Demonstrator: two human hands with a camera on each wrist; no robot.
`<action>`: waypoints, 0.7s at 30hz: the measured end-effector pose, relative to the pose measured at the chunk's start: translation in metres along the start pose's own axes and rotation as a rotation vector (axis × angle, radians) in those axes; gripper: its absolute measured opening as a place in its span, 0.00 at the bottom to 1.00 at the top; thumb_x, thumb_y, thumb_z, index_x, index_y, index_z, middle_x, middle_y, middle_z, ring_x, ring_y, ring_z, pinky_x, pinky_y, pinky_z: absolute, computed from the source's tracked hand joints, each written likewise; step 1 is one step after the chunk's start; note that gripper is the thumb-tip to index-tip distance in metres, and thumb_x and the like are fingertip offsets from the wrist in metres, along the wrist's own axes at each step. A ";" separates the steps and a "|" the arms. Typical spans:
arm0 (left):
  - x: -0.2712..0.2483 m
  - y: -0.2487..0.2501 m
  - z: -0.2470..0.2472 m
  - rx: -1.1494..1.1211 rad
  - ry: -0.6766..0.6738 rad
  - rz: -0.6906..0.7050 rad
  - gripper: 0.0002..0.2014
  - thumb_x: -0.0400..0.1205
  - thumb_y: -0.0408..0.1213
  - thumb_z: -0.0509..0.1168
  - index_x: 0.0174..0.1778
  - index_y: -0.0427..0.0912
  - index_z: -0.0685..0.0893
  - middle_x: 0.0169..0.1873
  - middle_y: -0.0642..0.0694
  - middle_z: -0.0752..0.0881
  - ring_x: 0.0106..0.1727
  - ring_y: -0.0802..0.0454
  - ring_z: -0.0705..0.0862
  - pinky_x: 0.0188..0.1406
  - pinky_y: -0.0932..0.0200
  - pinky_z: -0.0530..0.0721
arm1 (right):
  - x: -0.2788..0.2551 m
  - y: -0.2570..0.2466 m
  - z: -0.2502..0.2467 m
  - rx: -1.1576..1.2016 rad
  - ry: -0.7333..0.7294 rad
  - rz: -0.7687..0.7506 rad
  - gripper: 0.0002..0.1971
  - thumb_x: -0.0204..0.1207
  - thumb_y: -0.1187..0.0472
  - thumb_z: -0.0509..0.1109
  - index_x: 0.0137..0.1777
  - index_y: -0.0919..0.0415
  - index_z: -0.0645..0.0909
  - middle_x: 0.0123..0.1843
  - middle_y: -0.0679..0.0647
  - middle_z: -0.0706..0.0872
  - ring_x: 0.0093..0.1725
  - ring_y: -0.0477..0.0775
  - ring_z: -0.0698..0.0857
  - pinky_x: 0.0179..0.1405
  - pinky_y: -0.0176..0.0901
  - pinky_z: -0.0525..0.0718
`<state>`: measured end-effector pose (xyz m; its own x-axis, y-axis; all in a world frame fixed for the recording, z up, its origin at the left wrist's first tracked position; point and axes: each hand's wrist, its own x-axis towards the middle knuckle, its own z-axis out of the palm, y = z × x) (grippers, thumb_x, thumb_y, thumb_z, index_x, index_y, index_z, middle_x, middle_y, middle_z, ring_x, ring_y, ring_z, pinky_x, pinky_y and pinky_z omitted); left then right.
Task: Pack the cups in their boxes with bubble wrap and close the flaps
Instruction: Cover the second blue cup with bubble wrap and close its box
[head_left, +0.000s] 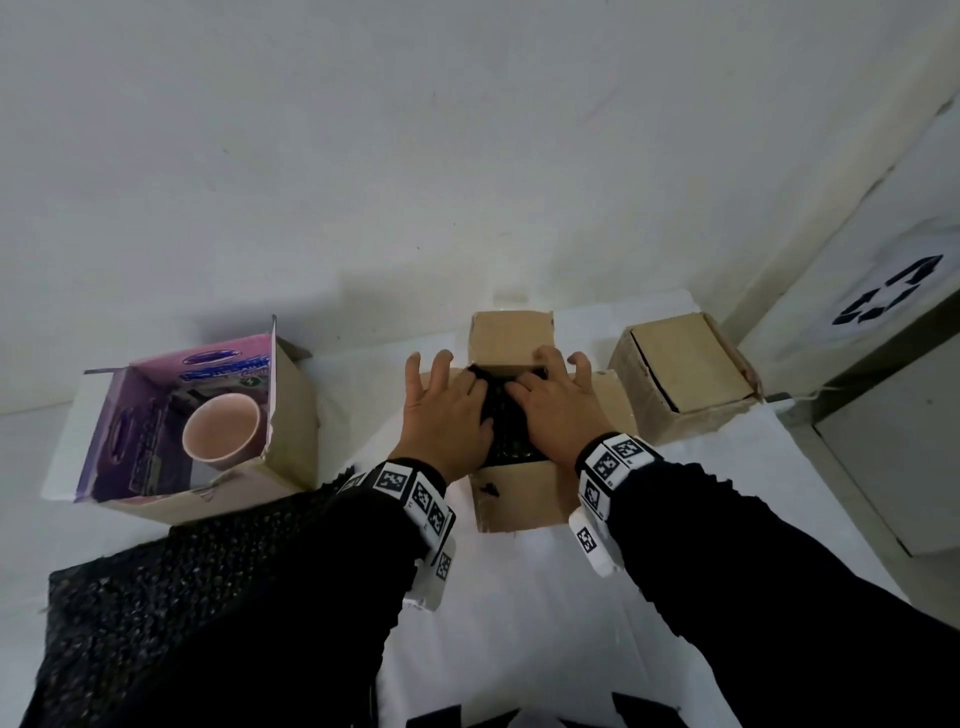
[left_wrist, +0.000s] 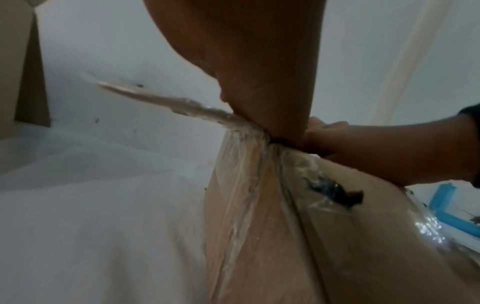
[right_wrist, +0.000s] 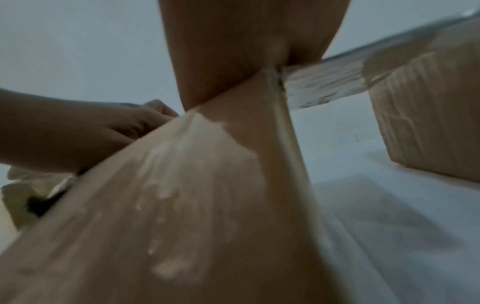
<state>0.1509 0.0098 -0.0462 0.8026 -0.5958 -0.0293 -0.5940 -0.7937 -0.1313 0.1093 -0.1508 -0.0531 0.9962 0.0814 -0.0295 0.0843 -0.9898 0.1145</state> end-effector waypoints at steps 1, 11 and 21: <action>0.002 0.001 0.000 0.019 -0.040 0.009 0.18 0.80 0.52 0.53 0.58 0.49 0.79 0.58 0.53 0.82 0.76 0.38 0.62 0.74 0.29 0.33 | 0.002 0.000 -0.001 0.000 -0.038 0.007 0.15 0.78 0.58 0.57 0.61 0.49 0.81 0.59 0.45 0.85 0.81 0.63 0.58 0.72 0.68 0.43; 0.025 0.004 -0.004 0.024 -0.178 0.010 0.17 0.72 0.56 0.49 0.42 0.50 0.76 0.48 0.49 0.83 0.73 0.40 0.65 0.70 0.24 0.23 | -0.007 0.015 0.002 0.011 0.133 0.088 0.12 0.65 0.59 0.67 0.48 0.53 0.82 0.51 0.50 0.87 0.68 0.63 0.74 0.74 0.68 0.54; 0.015 -0.005 -0.004 -0.036 -0.024 0.036 0.19 0.70 0.62 0.58 0.45 0.52 0.82 0.45 0.56 0.87 0.69 0.43 0.74 0.73 0.28 0.36 | -0.008 0.016 -0.001 -0.034 0.053 0.038 0.11 0.71 0.56 0.65 0.51 0.55 0.82 0.49 0.52 0.89 0.70 0.65 0.73 0.76 0.70 0.46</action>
<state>0.1659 0.0042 -0.0417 0.7815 -0.6213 -0.0568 -0.6238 -0.7759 -0.0943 0.1031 -0.1673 -0.0500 0.9983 0.0513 0.0278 0.0466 -0.9878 0.1486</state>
